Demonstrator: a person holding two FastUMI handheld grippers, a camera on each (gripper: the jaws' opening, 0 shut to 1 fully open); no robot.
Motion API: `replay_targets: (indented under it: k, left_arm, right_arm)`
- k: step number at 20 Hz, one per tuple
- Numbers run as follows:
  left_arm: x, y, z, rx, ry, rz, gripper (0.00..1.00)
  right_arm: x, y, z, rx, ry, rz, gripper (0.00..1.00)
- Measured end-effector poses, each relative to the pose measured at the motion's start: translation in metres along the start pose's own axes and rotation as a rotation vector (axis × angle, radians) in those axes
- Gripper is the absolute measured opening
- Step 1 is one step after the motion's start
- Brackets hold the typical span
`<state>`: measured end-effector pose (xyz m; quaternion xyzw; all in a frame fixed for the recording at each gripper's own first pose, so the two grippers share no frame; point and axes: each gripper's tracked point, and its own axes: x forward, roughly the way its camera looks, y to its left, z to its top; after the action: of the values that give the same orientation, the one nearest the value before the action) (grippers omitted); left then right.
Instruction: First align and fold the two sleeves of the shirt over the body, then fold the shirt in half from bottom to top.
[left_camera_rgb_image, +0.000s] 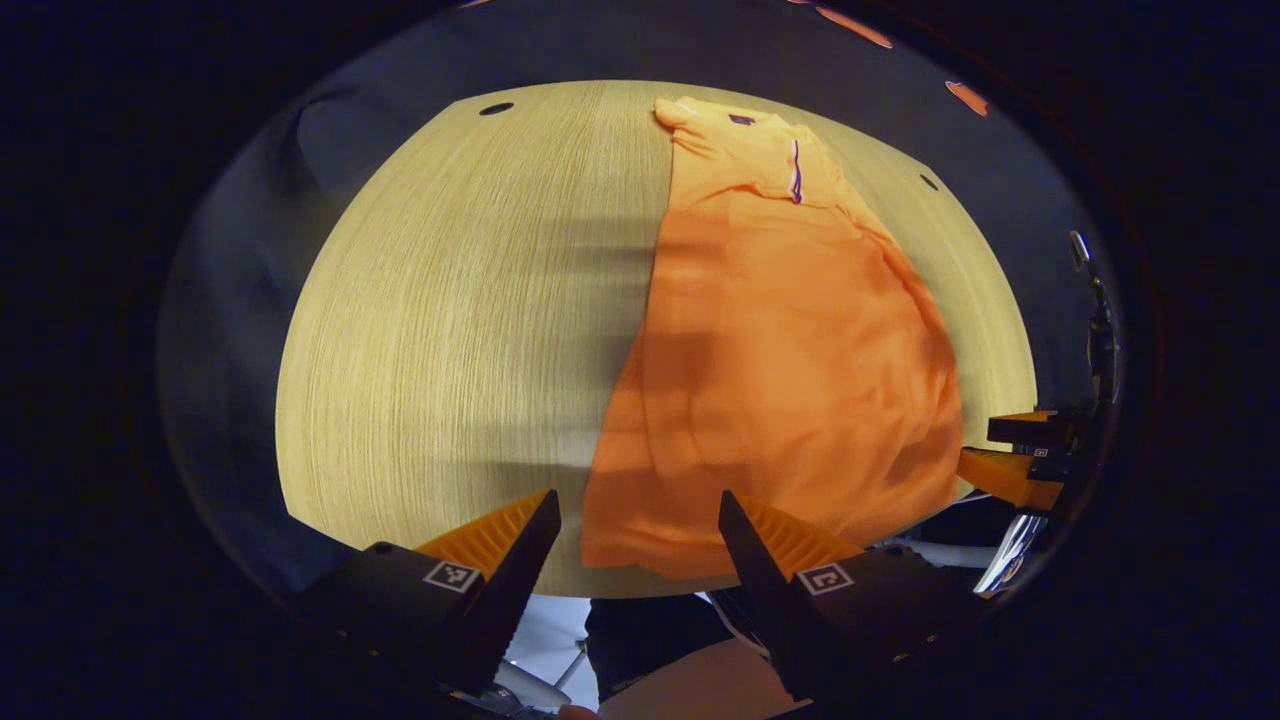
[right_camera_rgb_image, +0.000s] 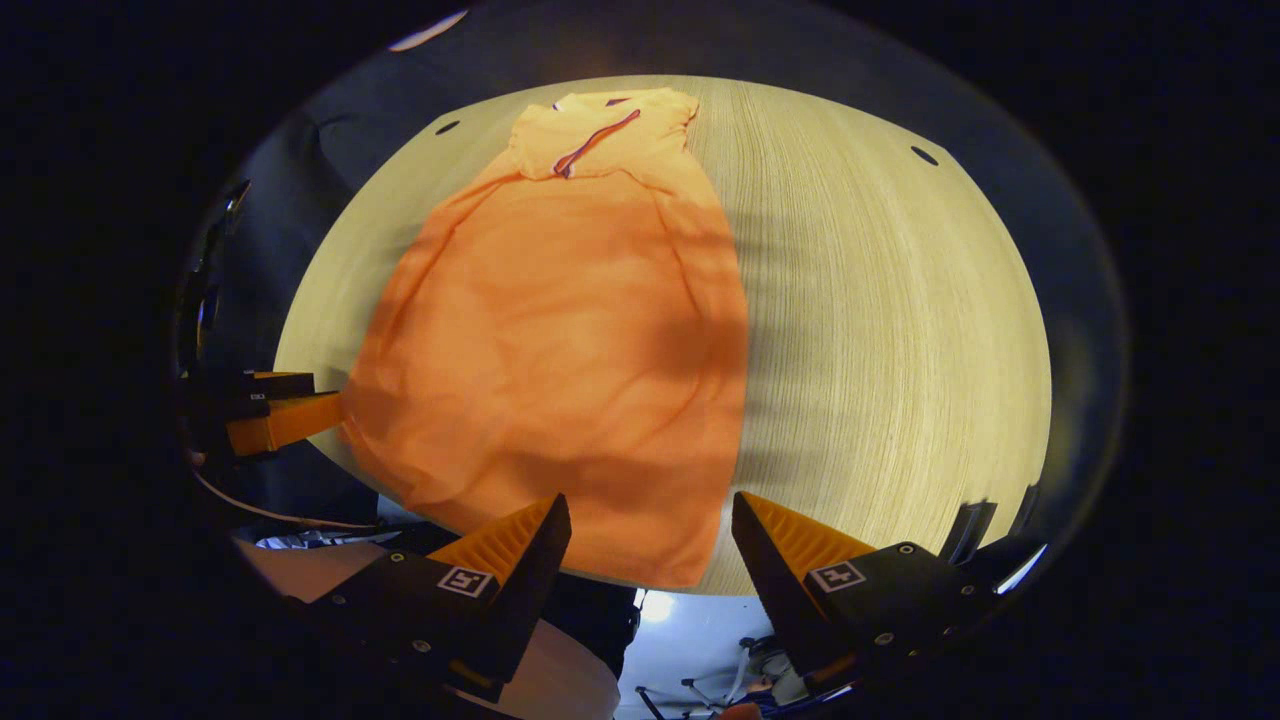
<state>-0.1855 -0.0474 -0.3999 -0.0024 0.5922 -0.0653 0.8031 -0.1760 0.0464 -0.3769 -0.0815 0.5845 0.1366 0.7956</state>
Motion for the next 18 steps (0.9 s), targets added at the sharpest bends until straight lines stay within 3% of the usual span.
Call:
replay_targets:
  k: [7, 12, 14, 15, 18]
  left_arm:
    - [0.021, 0.002, -0.026, 0.035, 0.080, 0.031, 0.99]
    - [0.027, 0.001, -0.036, 0.069, 0.113, 0.067, 0.97]
    - [0.028, 0.000, -0.034, 0.067, 0.108, 0.070, 0.96]
    - [0.029, 0.001, -0.035, 0.055, 0.112, 0.071, 0.96]
    - [0.028, 0.000, -0.037, 0.025, 0.136, 0.075, 0.96]
  right_arm:
    - [0.023, 0.004, -0.031, 0.014, 0.099, -0.008, 0.99]
    - [0.030, -0.001, -0.040, 0.008, 0.120, -0.071, 1.00]
    - [0.032, 0.000, -0.043, 0.015, 0.122, -0.074, 0.93]
    - [0.031, 0.000, -0.043, 0.014, 0.130, -0.072, 0.99]
    - [0.030, 0.002, -0.046, 0.018, 0.151, -0.072, 0.99]
